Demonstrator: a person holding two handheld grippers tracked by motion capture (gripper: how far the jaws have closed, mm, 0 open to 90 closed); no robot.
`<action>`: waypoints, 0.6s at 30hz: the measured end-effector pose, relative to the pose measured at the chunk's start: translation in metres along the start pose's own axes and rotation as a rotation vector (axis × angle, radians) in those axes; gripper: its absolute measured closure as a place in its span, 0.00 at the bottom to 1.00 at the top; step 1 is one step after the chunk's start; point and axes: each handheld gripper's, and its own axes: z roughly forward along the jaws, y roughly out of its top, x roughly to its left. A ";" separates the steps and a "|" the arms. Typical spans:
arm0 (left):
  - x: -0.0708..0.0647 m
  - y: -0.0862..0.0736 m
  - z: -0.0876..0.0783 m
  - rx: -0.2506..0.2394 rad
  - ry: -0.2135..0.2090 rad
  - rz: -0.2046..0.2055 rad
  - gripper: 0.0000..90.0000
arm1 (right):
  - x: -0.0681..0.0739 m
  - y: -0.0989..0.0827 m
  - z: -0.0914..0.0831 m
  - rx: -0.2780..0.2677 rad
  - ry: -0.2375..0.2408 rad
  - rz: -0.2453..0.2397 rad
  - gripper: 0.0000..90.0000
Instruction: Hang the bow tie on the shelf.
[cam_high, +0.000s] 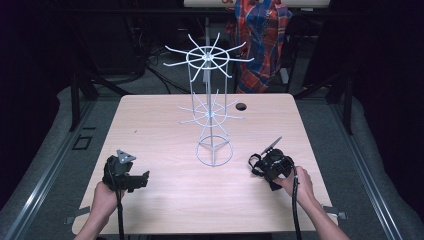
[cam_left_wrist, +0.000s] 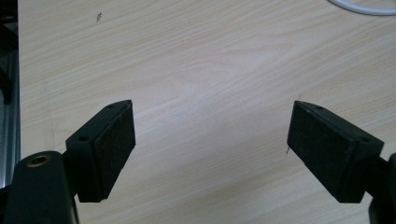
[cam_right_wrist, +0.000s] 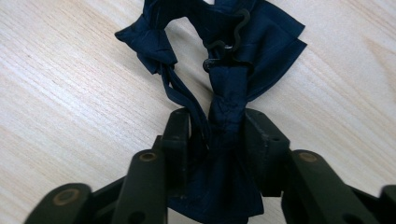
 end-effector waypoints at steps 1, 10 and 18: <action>0.000 0.000 0.000 0.000 0.000 0.000 0.17 | 0.000 0.000 0.000 0.005 -0.004 -0.005 0.72; 0.000 0.000 0.000 -0.001 0.000 -0.001 0.17 | 0.003 0.000 -0.003 -0.007 -0.019 -0.027 0.82; 0.000 0.000 -0.001 -0.001 -0.002 -0.002 0.17 | 0.001 -0.003 -0.012 -0.069 -0.012 -0.014 0.82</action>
